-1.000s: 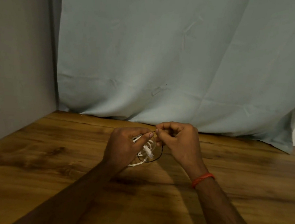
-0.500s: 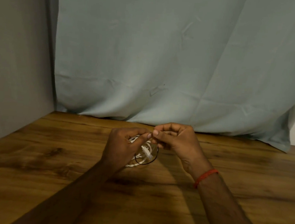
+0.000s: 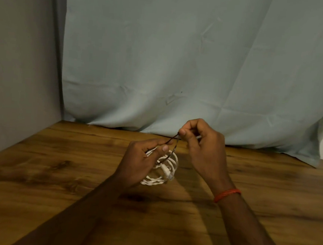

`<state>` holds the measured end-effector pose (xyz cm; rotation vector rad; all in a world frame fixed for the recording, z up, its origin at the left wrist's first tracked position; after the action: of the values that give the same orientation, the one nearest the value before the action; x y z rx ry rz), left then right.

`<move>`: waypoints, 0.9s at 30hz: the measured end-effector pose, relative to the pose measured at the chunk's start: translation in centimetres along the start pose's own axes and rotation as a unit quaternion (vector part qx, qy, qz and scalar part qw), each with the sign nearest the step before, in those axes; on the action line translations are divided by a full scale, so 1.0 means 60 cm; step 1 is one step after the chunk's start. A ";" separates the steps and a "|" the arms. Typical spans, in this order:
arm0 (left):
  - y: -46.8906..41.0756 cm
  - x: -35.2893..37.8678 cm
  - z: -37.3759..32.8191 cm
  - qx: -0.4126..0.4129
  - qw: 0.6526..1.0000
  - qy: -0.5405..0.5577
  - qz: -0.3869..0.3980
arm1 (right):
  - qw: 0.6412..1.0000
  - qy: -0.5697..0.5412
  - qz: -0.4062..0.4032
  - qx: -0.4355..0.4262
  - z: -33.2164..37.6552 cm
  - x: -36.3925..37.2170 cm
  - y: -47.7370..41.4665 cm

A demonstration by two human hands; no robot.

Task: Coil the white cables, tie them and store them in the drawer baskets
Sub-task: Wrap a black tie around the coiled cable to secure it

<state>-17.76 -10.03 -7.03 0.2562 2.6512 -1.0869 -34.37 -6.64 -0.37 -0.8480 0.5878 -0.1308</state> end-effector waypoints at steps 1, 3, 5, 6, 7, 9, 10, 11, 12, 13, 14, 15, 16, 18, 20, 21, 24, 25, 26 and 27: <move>0.001 -0.001 0.002 -0.005 1.000 -0.002 0.002 | 1.000 -0.014 -0.018 0.000 0.002 -0.009 -0.001; 0.002 -0.001 0.005 -0.013 1.000 -0.002 0.008 | 0.999 -0.023 -0.040 -0.003 0.005 -0.021 -0.002; 0.003 0.001 0.002 -0.016 1.000 -0.003 0.015 | 0.998 -0.020 -0.052 -0.008 0.009 -0.025 -0.002; 0.003 0.003 0.002 -0.021 1.000 0.003 0.018 | 0.998 -0.018 -0.057 -0.013 0.010 -0.026 -0.001; 0.004 0.004 0.002 -0.028 0.999 0.011 0.021 | 0.998 -0.017 -0.058 -0.016 0.011 -0.025 -0.001; 0.005 0.005 0.005 -0.037 0.999 0.015 0.024 | 0.999 -0.020 -0.046 -0.015 0.010 -0.020 0.000; 0.004 0.004 0.006 -0.036 0.999 0.013 0.023 | 0.999 -0.017 -0.034 -0.016 0.010 -0.015 0.001; 0.004 0.003 0.006 -0.031 0.999 0.011 0.022 | 1.000 -0.009 -0.021 -0.020 0.011 -0.009 0.001; 0.003 0.003 0.004 -0.026 0.999 0.013 0.023 | 1.000 0.000 -0.008 -0.026 0.012 -0.002 0.002; 0.002 0.004 0.000 -0.022 0.999 0.025 0.027 | 0.999 0.005 0.004 -0.032 0.013 0.004 0.003; 0.002 0.006 -0.004 -0.019 0.998 0.041 0.034 | 0.999 0.004 0.017 -0.034 0.014 0.010 0.004; 0.001 0.010 -0.010 -0.013 0.998 0.053 0.043 | 0.999 -0.002 0.029 -0.034 0.014 0.015 0.005; 0.002 0.012 -0.017 -0.005 0.997 0.054 0.049 | 0.999 -0.007 0.042 -0.032 0.012 0.019 0.005; 0.003 0.017 -0.026 0.007 0.997 0.053 0.052 | 0.997 -0.005 0.067 -0.024 0.009 0.025 0.005; 0.003 0.018 -0.027 0.002 0.997 0.063 0.049 | 0.996 -0.001 0.083 -0.010 0.005 0.026 0.005; 0.004 0.018 -0.026 0.001 0.997 0.065 0.049 | 0.996 -0.006 0.087 -0.001 0.004 0.026 0.004; 0.004 0.017 -0.023 -0.006 0.997 0.061 0.049 | 0.995 -0.027 0.094 0.023 0.000 0.023 0.003; 0.004 0.017 -0.024 -0.005 0.997 0.061 0.048 | 0.995 -0.027 0.095 0.027 -0.001 0.023 0.003; 0.004 0.016 -0.025 -0.005 0.997 0.061 0.044 | 0.995 -0.024 0.095 0.028 -0.002 0.023 0.003; 0.004 0.015 -0.026 -0.006 0.997 0.064 0.041 | 0.995 -0.020 0.094 0.028 -0.003 0.024 0.003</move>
<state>-18.85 -8.68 -6.40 0.4411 2.7304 -1.0631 -33.30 -7.11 -1.22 -0.7351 0.6199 0.0404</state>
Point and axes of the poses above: each hand's wrist, its own y-axis away from the middle knuckle, its own x-axis out of the palm, z = x × y, the point moved 6 cm from there along -y, towards the middle knuckle, and after that the axes turned 9 degrees about z, right-handed, at the moved point
